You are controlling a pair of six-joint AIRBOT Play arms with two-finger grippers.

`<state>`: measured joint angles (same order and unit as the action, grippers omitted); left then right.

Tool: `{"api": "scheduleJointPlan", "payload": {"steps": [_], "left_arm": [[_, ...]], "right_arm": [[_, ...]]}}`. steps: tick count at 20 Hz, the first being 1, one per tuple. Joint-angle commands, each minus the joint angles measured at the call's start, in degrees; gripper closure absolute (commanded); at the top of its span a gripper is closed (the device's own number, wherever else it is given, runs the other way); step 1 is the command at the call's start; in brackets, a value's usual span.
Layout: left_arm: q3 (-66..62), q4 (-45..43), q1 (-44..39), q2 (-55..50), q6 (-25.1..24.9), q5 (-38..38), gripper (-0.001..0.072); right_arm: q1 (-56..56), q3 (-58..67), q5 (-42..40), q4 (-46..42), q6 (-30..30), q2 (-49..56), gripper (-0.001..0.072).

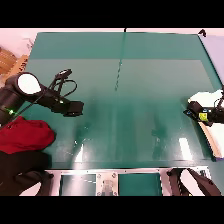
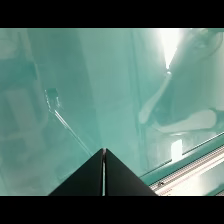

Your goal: Fold the shirts.

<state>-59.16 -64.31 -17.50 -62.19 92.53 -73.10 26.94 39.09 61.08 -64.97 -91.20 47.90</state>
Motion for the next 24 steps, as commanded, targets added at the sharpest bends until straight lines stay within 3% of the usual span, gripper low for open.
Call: {"api": "scheduleJointPlan", "payload": {"steps": [1, 5, 9, 10, 11, 12, 13, 15, 22, 23, 24], "left_arm": [[0.0, 0.0, 0.0, 0.0, 0.0, 0.2, 0.0684], [0.0, -1.4, 0.0, 0.0, 0.0, 0.2, 0.0684], [0.0, -18.5, 0.0, 0.0, 2.3, -2.5, 0.0681], [0.2, -24.9, 0.0, 0.0, 4.0, -4.3, 0.0487], [0.9, -32.6, 0.0, 0.0, 6.8, -6.0, 0.0116], [2.3, -39.5, 0.0, 0.0, 9.3, -7.3, -0.0013], [4.6, -44.3, 0.4, 0.0, 10.1, -7.9, -0.0007], [11.7, -45.5, 3.4, 0.0, 10.1, -6.1, -0.0007], [27.1, -45.2, 9.7, 0.0, 10.0, 11.9, -0.0004], [27.2, -45.2, 9.7, 0.0, 9.8, 12.2, 0.0157], [27.0, -45.2, 9.7, 0.0, 8.9, 11.7, 0.0590]], "right_arm": [[-0.1, 0.0, 0.0, 0.0, 0.0, 0.0, 0.0699], [-0.1, 0.0, 0.0, 0.0, 0.0, 0.0, 0.0699], [-0.1, 0.0, 0.0, 0.0, 0.0, 0.0, 0.0700], [-0.1, 0.0, 0.0, 0.0, 0.0, 0.0, 0.0699], [-0.1, 0.0, 0.0, 0.0, 0.0, 0.0, 0.0700], [-0.1, 0.0, 0.0, 0.0, 0.0, 0.0, 0.0699], [-0.1, 0.0, 0.0, 0.0, 0.0, 0.0, 0.0699], [-0.1, 0.0, 0.0, 0.0, 0.0, 0.0, 0.0699], [-0.1, 0.0, 0.0, 0.0, 0.0, 0.0, 0.0699], [-0.1, 0.0, 0.0, 0.0, 0.0, 0.0, 0.0699], [-0.1, 0.0, 0.0, 0.0, 0.0, 0.0, 0.0699]]}}
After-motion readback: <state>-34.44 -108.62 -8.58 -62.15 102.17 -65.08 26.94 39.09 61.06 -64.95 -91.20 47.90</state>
